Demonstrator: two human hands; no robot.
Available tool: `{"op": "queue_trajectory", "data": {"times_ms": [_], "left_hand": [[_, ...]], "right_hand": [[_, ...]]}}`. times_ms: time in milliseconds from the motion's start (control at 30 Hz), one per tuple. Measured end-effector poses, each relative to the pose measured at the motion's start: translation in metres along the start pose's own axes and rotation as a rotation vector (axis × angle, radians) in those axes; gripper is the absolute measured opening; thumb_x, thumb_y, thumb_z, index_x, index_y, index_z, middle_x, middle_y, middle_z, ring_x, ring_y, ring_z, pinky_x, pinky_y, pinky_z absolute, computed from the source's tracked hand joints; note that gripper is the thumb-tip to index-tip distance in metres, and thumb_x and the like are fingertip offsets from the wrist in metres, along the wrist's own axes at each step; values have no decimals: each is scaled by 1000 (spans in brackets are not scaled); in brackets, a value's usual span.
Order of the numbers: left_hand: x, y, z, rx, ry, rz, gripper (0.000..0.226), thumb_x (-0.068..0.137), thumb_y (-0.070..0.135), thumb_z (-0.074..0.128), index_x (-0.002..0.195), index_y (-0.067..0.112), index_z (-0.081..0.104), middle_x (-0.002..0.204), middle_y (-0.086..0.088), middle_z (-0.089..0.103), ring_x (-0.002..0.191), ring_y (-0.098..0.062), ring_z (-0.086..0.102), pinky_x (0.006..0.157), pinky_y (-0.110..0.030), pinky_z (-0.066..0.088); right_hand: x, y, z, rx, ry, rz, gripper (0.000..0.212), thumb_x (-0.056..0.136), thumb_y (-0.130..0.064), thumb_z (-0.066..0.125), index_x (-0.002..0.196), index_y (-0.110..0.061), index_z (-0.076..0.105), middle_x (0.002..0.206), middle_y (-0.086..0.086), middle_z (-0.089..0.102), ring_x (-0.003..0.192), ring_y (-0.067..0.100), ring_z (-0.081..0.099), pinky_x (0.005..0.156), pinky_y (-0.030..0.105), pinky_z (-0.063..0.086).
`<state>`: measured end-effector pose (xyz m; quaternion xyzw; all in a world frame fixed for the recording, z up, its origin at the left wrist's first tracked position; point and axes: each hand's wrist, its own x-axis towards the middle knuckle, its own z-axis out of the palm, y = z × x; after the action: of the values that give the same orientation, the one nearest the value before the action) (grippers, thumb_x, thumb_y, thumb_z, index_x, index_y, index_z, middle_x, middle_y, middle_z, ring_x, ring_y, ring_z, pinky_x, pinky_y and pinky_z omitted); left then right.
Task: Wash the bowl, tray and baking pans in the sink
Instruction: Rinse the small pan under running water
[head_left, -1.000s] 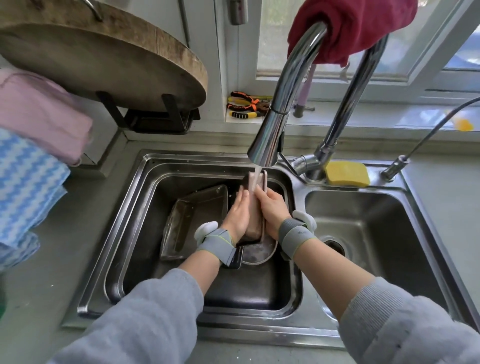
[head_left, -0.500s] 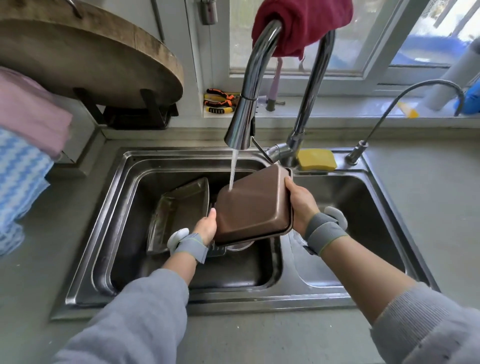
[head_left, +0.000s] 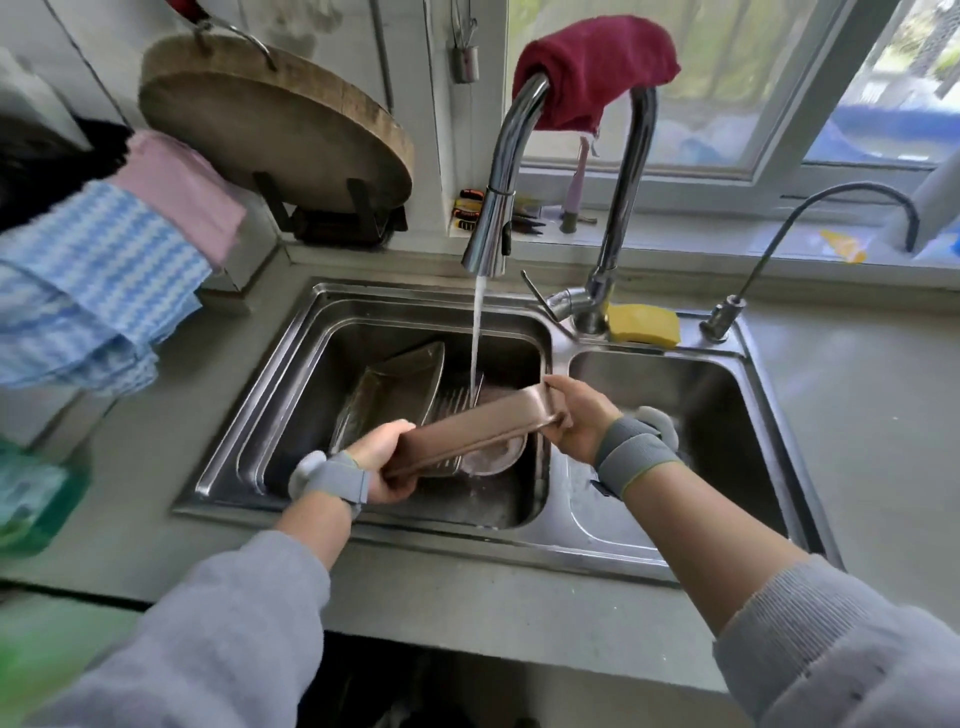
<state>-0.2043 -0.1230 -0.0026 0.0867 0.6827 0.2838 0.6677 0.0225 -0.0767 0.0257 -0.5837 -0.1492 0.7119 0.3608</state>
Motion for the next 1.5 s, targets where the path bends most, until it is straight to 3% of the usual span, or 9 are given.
{"op": "queue_trajectory", "data": {"times_ms": [133,333,500,667,833,967,1067,1300,1500], "left_hand": [[-35,12,-14,-36,55,93,21,89,27,59,76,13,52,77,-10,53,71,-18,53,55,-32,54],[-63,49,-44,-1,133,369,11,88,30,60,85,19,59,76,-1,58,69,-12,54,49,-21,46],[-58,16,-66,144,202,156,13,88,28,58,92,16,54,69,-3,54,63,-14,50,43,-20,41],[-66,64,-78,16,187,389,10,84,26,63,81,18,57,70,-2,57,64,-14,53,50,-21,45],[-63,36,-74,109,167,221,15,89,19,56,76,13,52,68,-6,55,61,-16,49,53,-25,41],[-64,51,-72,6,82,383,10,89,22,59,81,16,57,69,-3,57,62,-15,55,58,-26,48],[-61,27,-65,160,74,171,10,92,22,54,87,14,53,78,-6,54,69,-15,53,45,-26,51],[-69,40,-34,230,66,287,19,91,27,56,104,14,52,82,-7,53,71,-18,54,39,-22,50],[-61,35,28,420,-68,217,31,89,35,60,111,15,52,91,-10,53,85,-22,57,73,-36,57]], "right_hand": [[-16,10,10,-280,-66,81,13,88,-21,64,90,-15,53,74,7,55,61,17,54,43,19,47],[-36,-4,52,-256,-100,-130,37,80,-21,72,110,-6,56,95,17,63,68,24,61,56,34,53],[-33,36,67,-490,-90,179,15,89,-27,59,87,-13,56,77,8,54,74,21,56,60,33,55],[-37,10,91,-384,-39,-87,45,77,-32,71,113,-9,58,90,11,62,72,23,60,64,35,56],[-33,37,81,-542,-22,146,23,85,-32,63,96,-13,57,77,7,57,71,21,57,58,31,55],[-20,23,77,-450,25,-109,67,66,-42,73,121,-10,55,109,14,65,86,27,62,68,39,56],[-42,33,64,-533,58,60,23,86,-31,63,89,-8,58,80,8,59,67,20,55,47,22,45],[-58,12,45,-493,109,-1,20,93,-31,55,79,-18,49,69,1,50,62,13,48,54,25,39],[-76,11,-27,-460,215,8,19,93,-33,54,83,-18,50,72,3,49,63,14,47,51,24,37]]}}
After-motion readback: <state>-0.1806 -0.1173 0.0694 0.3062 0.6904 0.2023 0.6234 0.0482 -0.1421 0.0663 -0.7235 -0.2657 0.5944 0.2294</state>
